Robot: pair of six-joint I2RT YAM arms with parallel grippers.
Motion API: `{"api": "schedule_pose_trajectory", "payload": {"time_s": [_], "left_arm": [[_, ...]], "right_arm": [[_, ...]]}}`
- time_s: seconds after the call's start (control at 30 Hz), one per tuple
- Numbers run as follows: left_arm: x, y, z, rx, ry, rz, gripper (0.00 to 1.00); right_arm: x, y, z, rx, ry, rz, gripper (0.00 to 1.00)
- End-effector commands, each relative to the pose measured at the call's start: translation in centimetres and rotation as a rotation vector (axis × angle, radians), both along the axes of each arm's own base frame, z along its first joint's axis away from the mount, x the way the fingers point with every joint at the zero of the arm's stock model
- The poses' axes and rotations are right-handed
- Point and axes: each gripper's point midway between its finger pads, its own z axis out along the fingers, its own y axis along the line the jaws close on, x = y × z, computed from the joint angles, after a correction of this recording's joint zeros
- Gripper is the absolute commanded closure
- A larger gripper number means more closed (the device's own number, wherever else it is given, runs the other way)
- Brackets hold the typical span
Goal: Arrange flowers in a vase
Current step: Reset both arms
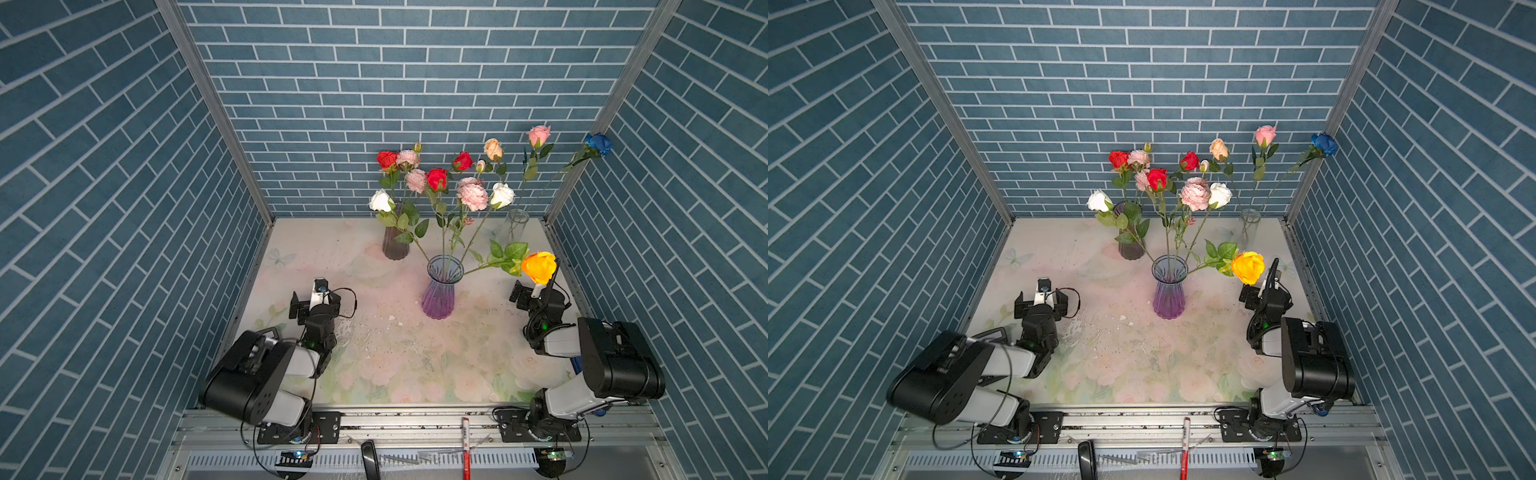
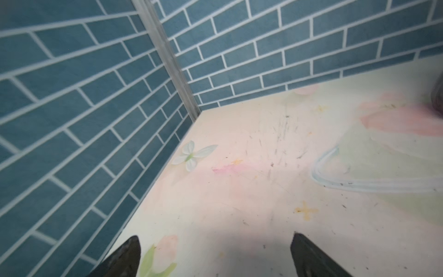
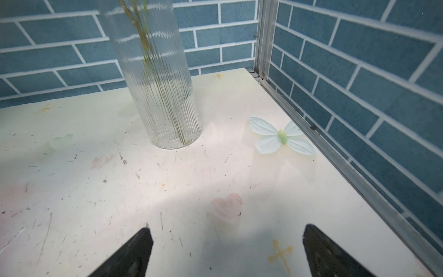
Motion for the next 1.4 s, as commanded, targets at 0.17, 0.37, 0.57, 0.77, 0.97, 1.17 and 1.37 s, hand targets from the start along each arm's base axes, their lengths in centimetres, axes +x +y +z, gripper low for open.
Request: {"api": "schedule_pose_trajectory", "payload": {"time_s": [0.17,0.37,0.57,0.77,0.97,1.17,1.37], "left_arm": [[4.4,2.2,-0.1,-0.21,0.036,-0.061,0.0],[4.5,1.4,-0.2,-0.208,0.051,-0.104,0.0],[4.6,1.1,-0.4,-0.213,0.066,-0.123,0.0],[4.6,1.1,-0.4,-0.214,0.064,-0.124,0.0],[4.6,1.1,-0.3,-0.214,0.064,-0.124,0.0],[4.6,1.1,-0.4,-0.214,0.065,-0.123,0.0],[4.6,1.1,-0.4,-0.214,0.066,-0.123,0.0]], "right_arm": [[0.6,1.6,0.6,-0.041,-0.001,0.099,0.01],[0.5,1.6,0.6,-0.055,-0.006,0.097,0.01],[0.6,-0.6,0.5,-0.06,0.02,-0.052,0.01],[0.7,-0.1,0.5,-0.063,0.021,-0.022,0.01],[0.7,-0.1,0.5,-0.064,0.022,-0.023,0.01],[0.9,0.1,0.4,-0.061,0.03,-0.011,0.01],[1.1,1.8,0.3,-0.064,0.037,0.098,0.01]]}}
